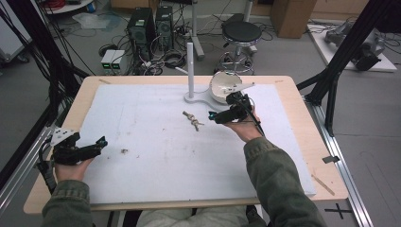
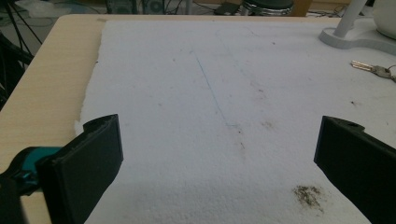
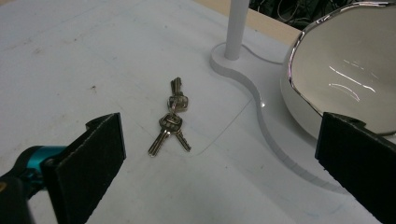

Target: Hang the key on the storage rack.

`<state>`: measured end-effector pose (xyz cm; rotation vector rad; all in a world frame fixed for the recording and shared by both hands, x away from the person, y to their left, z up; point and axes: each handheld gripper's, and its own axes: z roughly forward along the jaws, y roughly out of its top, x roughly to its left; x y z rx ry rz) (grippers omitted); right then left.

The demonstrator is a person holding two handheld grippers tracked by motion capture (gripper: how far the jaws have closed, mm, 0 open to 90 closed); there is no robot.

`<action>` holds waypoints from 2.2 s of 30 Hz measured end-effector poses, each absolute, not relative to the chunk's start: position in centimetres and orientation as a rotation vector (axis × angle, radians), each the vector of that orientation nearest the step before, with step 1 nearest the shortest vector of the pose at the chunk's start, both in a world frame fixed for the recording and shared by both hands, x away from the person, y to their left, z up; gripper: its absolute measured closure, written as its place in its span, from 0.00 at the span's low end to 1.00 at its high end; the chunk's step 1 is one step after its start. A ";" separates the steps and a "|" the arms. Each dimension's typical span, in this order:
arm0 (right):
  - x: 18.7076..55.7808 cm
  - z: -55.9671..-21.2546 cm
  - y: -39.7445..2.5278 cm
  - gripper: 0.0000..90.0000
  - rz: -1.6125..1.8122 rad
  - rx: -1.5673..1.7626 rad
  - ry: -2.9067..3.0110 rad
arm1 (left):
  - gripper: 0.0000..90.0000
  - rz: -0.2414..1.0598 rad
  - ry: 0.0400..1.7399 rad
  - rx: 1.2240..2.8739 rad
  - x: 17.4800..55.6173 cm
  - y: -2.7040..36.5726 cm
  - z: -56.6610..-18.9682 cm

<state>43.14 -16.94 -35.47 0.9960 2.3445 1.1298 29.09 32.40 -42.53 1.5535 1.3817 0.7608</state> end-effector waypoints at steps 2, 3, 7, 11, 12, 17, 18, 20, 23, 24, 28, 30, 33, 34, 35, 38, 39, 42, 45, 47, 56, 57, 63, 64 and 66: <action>43.4 -35.4 -16.7 0.01 1.129 0.985 2.346 | 0.02 0.759 1.380 1.559 29.1 32.4 -42.5; 43.6 -35.3 -16.4 0.01 1.135 0.987 2.351 | 0.02 0.756 1.378 1.561 29.1 32.4 -42.6; 44.5 -35.2 -14.9 0.01 1.101 0.968 2.378 | 0.02 0.751 1.377 1.566 29.1 32.4 -42.6; 45.0 -35.3 -14.1 0.01 1.106 0.972 2.401 | 0.02 0.746 1.375 1.572 29.2 32.3 -42.7; 45.2 -35.4 -13.7 0.01 1.087 0.961 2.419 | 0.02 0.746 1.377 1.576 29.3 32.3 -42.7; 46.1 -35.4 -12.7 0.01 1.066 0.945 2.452 | 0.02 0.748 1.375 1.574 29.3 32.3 -42.7; 46.3 -35.4 -12.5 0.01 1.066 0.949 2.460 | 0.02 0.747 1.374 1.574 29.3 32.3 -42.7; 46.6 -35.5 -12.1 0.01 1.050 0.944 2.463 | 0.02 0.746 1.372 1.575 29.3 32.3 -42.7; 47.0 -35.7 -11.1 0.01 1.032 0.921 2.485 | 0.02 0.745 1.371 1.577 29.3 32.3 -42.7; 47.1 -35.7 -10.8 0.01 1.017 0.917 2.492 | 0.02 0.745 1.371 1.580 29.3 32.3 -42.7; 47.6 -35.9 -9.5 0.01 0.981 0.904 2.528 | 0.02 0.743 1.370 1.581 29.3 32.3 -42.7; 47.8 -36.0 -9.2 0.01 0.972 0.892 2.536 | 0.02 0.742 1.370 1.578 29.3 32.3 -42.7; 48.4 -36.3 -8.0 0.01 0.944 0.890 2.555 | 0.02 0.739 1.368 1.575 29.3 32.3 -42.7; 48.5 -36.4 -7.7 0.01 0.927 0.892 2.559 | 0.02 0.739 1.367 1.575 29.3 32.3 -42.7; 48.7 -36.5 -7.4 0.01 0.912 0.886 2.560 | 0.02 0.737 1.368 1.579 29.3 32.3 -42.7; 49.0 -36.7 -6.9 0.01 0.887 0.875 2.578 | 0.02 0.736 1.368 1.577 29.3 32.3 -42.7; 49.4 -36.8 -6.4 0.01 0.881 0.874 2.589 | 0.02 0.735 1.367 1.577 29.3 32.3 -42.7; 49.9 -37.0 -5.6 0.01 0.861 0.866 2.615 | 0.02 0.734 1.368 1.576 29.3 32.2 -42.7; 50.5 -37.4 -4.9 0.01 0.823 0.857 2.628 | 0.02 0.725 1.363 1.569 29.3 32.3 -42.7; 50.8 -37.7 -4.4 0.01 0.802 0.853 2.638 | 0.02 0.722 1.364 1.566 29.3 32.3 -42.7; 53.0 -38.9 -2.7 0.01 0.708 0.870 2.715 | 0.02 0.713 1.355 1.571 29.3 32.2 -42.8; 53.2 -39.0 -2.6 0.01 0.704 0.873 2.721 | 0.02 0.714 1.356 1.571 29.4 32.2 -42.8; 54.3 -40.8 -2.0 0.05 0.615 0.900 2.772 | 0.02 0.709 1.361 1.569 29.4 32.4 -42.9; 54.3 -40.8 -2.0 0.05 0.615 0.900 2.772 | 0.02 0.710 1.362 1.566 29.4 32.4 -42.9; 54.5 -41.2 -1.8 0.06 0.589 0.903 2.795 | 0.02 0.709 1.363 1.567 29.4 32.4 -42.9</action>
